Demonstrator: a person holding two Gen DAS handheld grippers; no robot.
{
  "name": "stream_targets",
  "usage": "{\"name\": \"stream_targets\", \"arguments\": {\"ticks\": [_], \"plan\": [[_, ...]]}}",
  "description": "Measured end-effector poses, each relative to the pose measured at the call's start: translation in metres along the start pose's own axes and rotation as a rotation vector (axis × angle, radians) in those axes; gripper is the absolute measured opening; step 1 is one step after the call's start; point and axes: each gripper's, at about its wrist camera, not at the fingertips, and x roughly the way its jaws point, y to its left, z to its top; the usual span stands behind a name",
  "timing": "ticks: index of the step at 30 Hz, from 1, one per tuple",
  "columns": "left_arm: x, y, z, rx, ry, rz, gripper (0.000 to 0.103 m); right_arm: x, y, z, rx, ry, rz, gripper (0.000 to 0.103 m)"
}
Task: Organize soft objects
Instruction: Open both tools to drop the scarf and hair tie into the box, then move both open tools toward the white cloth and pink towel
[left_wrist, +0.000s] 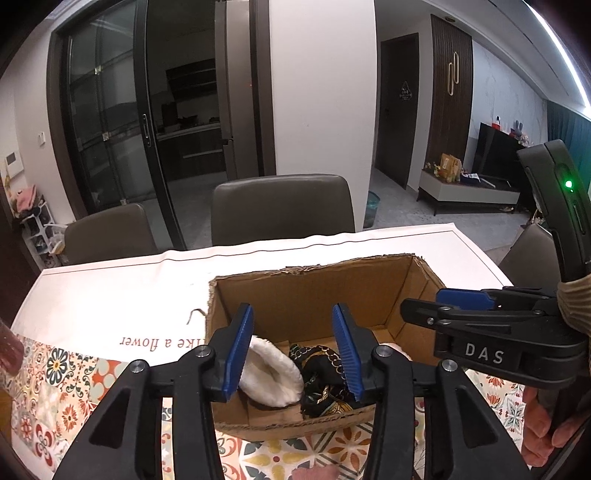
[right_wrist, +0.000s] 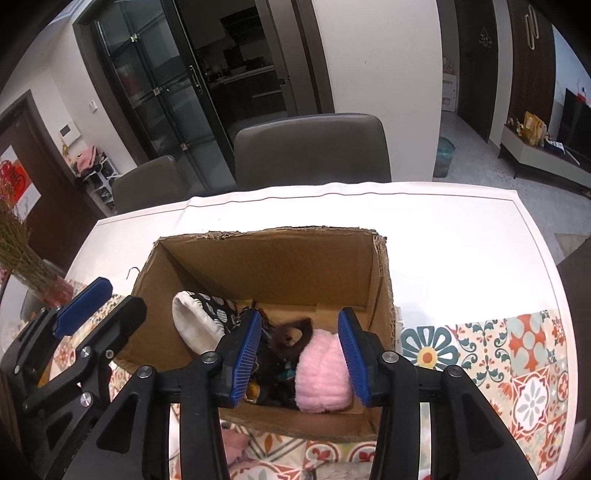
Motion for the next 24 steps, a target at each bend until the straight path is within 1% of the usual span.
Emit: {"name": "stream_targets", "arguments": {"ticks": [5, 7, 10, 13, 15, 16, 17, 20, 24], "plan": [[-0.013, 0.003, -0.004, 0.000, -0.010, 0.009, 0.046, -0.013, 0.005, -0.004, -0.017, -0.020, -0.017, 0.045], [-0.020, 0.002, -0.006, 0.011, -0.014, 0.014, 0.048, -0.019, 0.008, -0.006, -0.027, -0.031, -0.027, 0.045], [-0.033, 0.001, -0.007, 0.030, -0.037, 0.036, 0.048, -0.033, 0.013, -0.009, -0.041, -0.059, -0.044, 0.045], [-0.044, 0.001, -0.009, 0.031, -0.050, 0.036, 0.050, -0.049, 0.016, -0.012, -0.042, -0.084, -0.047, 0.045], [-0.054, 0.001, -0.010, 0.030, -0.064, 0.042, 0.052, -0.059, 0.017, -0.014, -0.039, -0.102, -0.041, 0.048], [-0.058, 0.001, -0.011, 0.030, -0.071, 0.043, 0.052, -0.063, 0.017, -0.016, -0.038, -0.111, -0.042, 0.054], [-0.064, 0.001, -0.012, 0.031, -0.077, 0.044, 0.052, -0.069, 0.018, -0.017, -0.039, -0.123, -0.043, 0.056], [-0.077, 0.000, -0.015, 0.038, -0.095, 0.055, 0.053, -0.082, 0.022, -0.023, -0.048, -0.148, -0.042, 0.056], [-0.096, 0.000, -0.022, 0.035, -0.117, 0.055, 0.055, -0.094, 0.027, -0.031, -0.050, -0.157, -0.026, 0.056]]}}
